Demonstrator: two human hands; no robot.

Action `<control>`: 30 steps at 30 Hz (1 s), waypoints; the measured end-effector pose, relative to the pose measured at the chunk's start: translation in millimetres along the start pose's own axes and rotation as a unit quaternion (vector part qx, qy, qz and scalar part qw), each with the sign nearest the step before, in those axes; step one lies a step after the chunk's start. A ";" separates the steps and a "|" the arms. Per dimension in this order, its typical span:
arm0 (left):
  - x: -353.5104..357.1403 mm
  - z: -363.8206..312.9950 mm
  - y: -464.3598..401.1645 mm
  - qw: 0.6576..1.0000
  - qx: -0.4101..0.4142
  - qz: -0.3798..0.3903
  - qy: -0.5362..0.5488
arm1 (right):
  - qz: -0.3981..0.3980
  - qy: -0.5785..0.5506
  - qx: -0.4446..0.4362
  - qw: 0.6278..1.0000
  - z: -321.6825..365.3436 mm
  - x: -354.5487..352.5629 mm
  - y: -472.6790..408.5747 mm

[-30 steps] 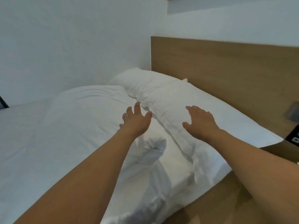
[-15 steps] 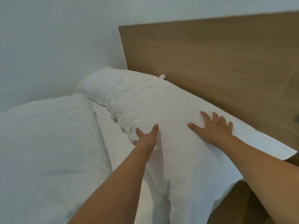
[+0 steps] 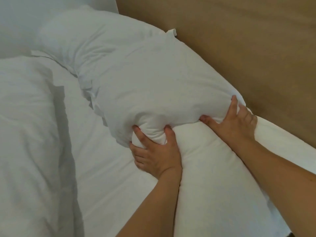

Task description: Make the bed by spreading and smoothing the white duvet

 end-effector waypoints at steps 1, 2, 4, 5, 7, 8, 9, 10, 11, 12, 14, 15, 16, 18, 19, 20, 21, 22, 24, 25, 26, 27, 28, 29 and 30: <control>0.6 -0.2 -0.5 1.000 0.000 -0.003 0.003 | -0.003 -0.009 -0.002 1.000 -0.4 0.3 -0.9; 1.1 0.2 -0.4 1.000 -0.001 -0.001 0.005 | 0.000 -0.012 -0.002 1.000 -0.8 0.3 -0.7; -1.4 -1.1 0.5 1.000 -0.003 0.003 0.006 | 0.010 -0.009 0.002 1.000 -0.7 -3.5 0.7; -3.8 -1.4 1.1 1.000 -0.006 0.011 0.013 | 0.021 -0.002 0.005 1.000 0.1 -7.2 1.9; -11.6 -0.1 2.3 0.997 -0.024 0.065 0.045 | 0.046 0.016 0.015 0.999 0.3 -18.0 6.2; -16.6 0.9 2.4 0.992 -0.038 0.102 0.068 | 0.051 0.021 0.013 0.998 1.6 -26.0 8.7; -22.2 1.0 1.7 0.984 -0.055 0.140 0.098 | 0.056 0.021 0.007 0.998 5.1 -36.9 12.5; -30.9 0.3 0.7 0.974 -0.076 0.168 0.132 | 0.064 0.016 -0.001 0.998 10.7 -48.9 18.8; -42.8 -2.4 -1.8 0.964 -0.099 0.180 0.168 | 0.065 0.005 -0.010 0.998 17.7 -62.8 26.6; -55.1 -6.5 -5.0 0.955 -0.118 0.180 0.205 | 0.057 -0.014 -0.021 0.998 25.4 -79.5 35.8; -80.6 -18.8 -10.8 0.935 -0.150 0.173 0.271 | 0.036 -0.072 -0.033 0.996 40.8 -117.3 57.0; -93.4 -24.7 -15.5 0.929 -0.158 0.169 0.290 | 0.021 -0.096 -0.034 0.995 47.6 -137.4 68.1; -106.6 -31.4 -21.1 0.925 -0.158 0.168 0.303 | 0.001 -0.113 -0.036 0.993 53.5 -158.3 78.6; -131.3 -43.0 -30.6 0.917 -0.145 0.176 0.327 | -0.040 -0.132 -0.043 0.990 63.6 -200.2 99.0; -145.3 -49.0 -34.4 0.914 -0.133 0.181 0.337 | -0.054 -0.138 -0.045 0.988 68.3 -220.4 110.4; -161.5 -54.8 -37.6 0.912 -0.123 0.185 0.345 | -0.068 -0.146 -0.049 0.986 73.5 -240.0 122.7; -178.1 -60.4 -41.2 0.910 -0.112 0.187 0.352 | -0.080 -0.157 -0.055 0.983 79.2 -259.3 136.3; -194.5 -65.5 -45.7 0.909 -0.101 0.187 0.359 | -0.089 -0.170 -0.061 0.980 84.2 -277.3 150.5; -232.1 -77.0 -55.6 0.910 -0.060 0.182 0.369 | -0.110 -0.197 -0.069 0.972 90.2 -309.3 181.4; -252.6 -83.1 -60.7 0.910 -0.033 0.177 0.374 | -0.123 -0.209 -0.074 0.967 92.6 -323.8 197.6; -275.4 -87.8 -65.1 0.908 -0.009 0.167 0.384 | -0.136 -0.223 -0.079 0.962 94.7 -336.3 214.6; -300.8 -91.0 -69.5 0.906 0.019 0.152 0.394 | -0.149 -0.239 -0.081 0.956 96.4 -347.5 232.8; -327.4 -92.4 -73.5 0.905 0.048 0.139 0.399 | -0.159 -0.256 -0.081 0.950 98.2 -356.1 251.6; -356.1 -92.7 -78.2 0.905 0.079 0.126 0.399 | -0.167 -0.274 -0.082 0.944 101.3 -363.3 272.0; -385.4 -89.7 -83.7 0.904 0.106 0.115 0.397 | -0.171 -0.293 -0.083 0.937 106.6 -368.7 293.6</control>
Point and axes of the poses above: each hand's wrist, its own y-axis away from the middle knuckle, its own x-axis out of the palm, z = x × y, the point moved 7 cm from there along -y, towards the middle knuckle, and after that the axes turned 15 degrees about x, right-handed, at the moved point
